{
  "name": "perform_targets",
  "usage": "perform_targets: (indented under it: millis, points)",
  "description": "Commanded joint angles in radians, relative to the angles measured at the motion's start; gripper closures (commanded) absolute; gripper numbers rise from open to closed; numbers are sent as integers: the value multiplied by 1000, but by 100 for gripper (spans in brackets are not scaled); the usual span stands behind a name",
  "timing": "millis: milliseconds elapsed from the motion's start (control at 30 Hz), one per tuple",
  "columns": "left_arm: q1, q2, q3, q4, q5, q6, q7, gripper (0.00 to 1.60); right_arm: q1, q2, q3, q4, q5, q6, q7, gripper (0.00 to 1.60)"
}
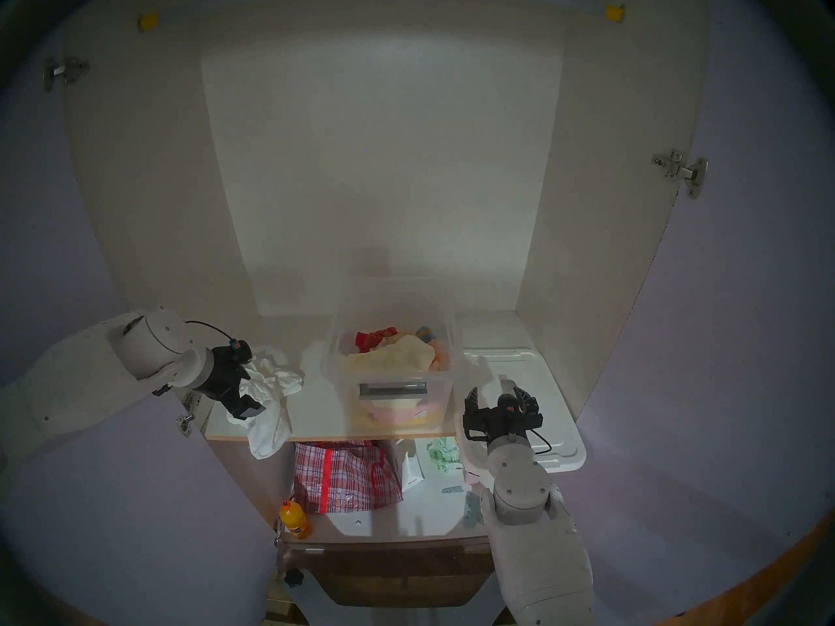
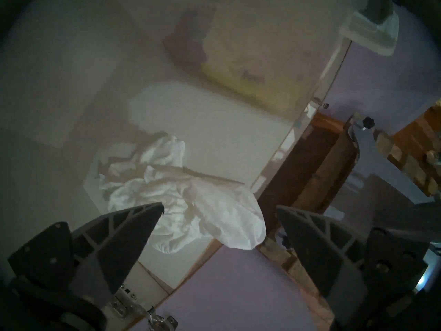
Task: Take clothing out of the storage bin and put the lid back on the bin
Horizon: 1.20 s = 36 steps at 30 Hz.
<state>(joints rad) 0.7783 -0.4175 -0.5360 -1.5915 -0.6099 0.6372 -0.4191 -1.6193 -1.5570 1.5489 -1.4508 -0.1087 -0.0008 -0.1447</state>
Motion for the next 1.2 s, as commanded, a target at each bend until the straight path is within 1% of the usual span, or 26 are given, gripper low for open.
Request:
perform_targets:
  millis: [0,33,67,100,167,200,233,267,300,333,367,400,500,533,567,600,667,733,767,800,900,967,1033,1067,1100,1167]
  points:
    - [55,71,-33,1,-69,-80,50,0,50,13,-1,54,-45,-37,-43,0]
    - [60,75,-33,-3,-80,-90,62,0,62,24,-5,80,-48,-52,-35,0]
    - [63,77,-31,-4,-87,-97,69,0,75,29,-8,100,-44,-40,-31,0]
    - [63,78,-29,-5,-90,-99,74,0,94,46,-16,120,-37,-11,8,0]
    - [70,78,-36,-8,-90,-97,82,0,119,58,-25,162,-30,-56,24,0]
    - [71,78,-36,-8,-91,-97,84,0,127,66,-27,170,-20,-40,47,0]
    - [71,78,-36,-8,-91,-97,84,0,127,66,-27,170,-20,-40,47,0]
    - [72,78,-36,-9,-91,-96,85,0,135,82,-30,175,-6,-25,95,0]
    - [72,78,-37,-8,-92,-97,85,0,139,101,-27,183,14,-60,142,0]
    - [72,78,-37,-8,-92,-98,84,0,139,114,-26,183,26,-59,174,0]
    - [72,78,-37,-8,-92,-98,84,0,139,114,-26,183,26,-59,174,0]
    - [72,78,-36,-8,-92,-99,82,0,138,116,-11,182,43,-70,206,0]
    - [71,78,-36,-7,-91,-102,78,0,148,133,8,189,64,-63,283,0]
    - [71,78,-36,-6,-91,-103,77,0,155,129,21,192,50,-51,279,0]
    - [71,78,-36,-6,-91,-103,77,0,155,129,21,192,50,-51,279,0]
    - [71,78,-36,-6,-91,-103,77,0,153,120,30,198,25,-97,243,0]
    - [70,78,-35,-5,-90,-104,75,0,161,121,41,207,34,-64,265,0]
    - [70,79,-35,-5,-90,-105,75,0,175,117,49,231,27,-61,244,0]
    - [69,79,-35,-5,-90,-105,74,0,183,119,52,242,30,-59,246,0]
    - [69,78,-35,-5,-90,-105,74,0,196,124,62,261,38,-80,249,0]
    - [69,78,-34,-5,-90,-105,74,0,206,127,71,269,34,-84,234,0]
    - [69,79,-34,-5,-90,-106,74,0,222,138,74,294,39,-79,252,0]
    - [69,79,-34,-5,-90,-106,74,0,225,144,73,299,37,-69,260,0]
    - [68,79,-34,-5,-91,-106,74,0,237,154,70,327,36,-100,266,0]
    - [68,79,-33,-5,-91,-106,74,0,244,165,67,334,38,-79,284,0]
    - [68,79,-33,-5,-91,-106,74,0,252,172,67,346,41,-73,297,0]
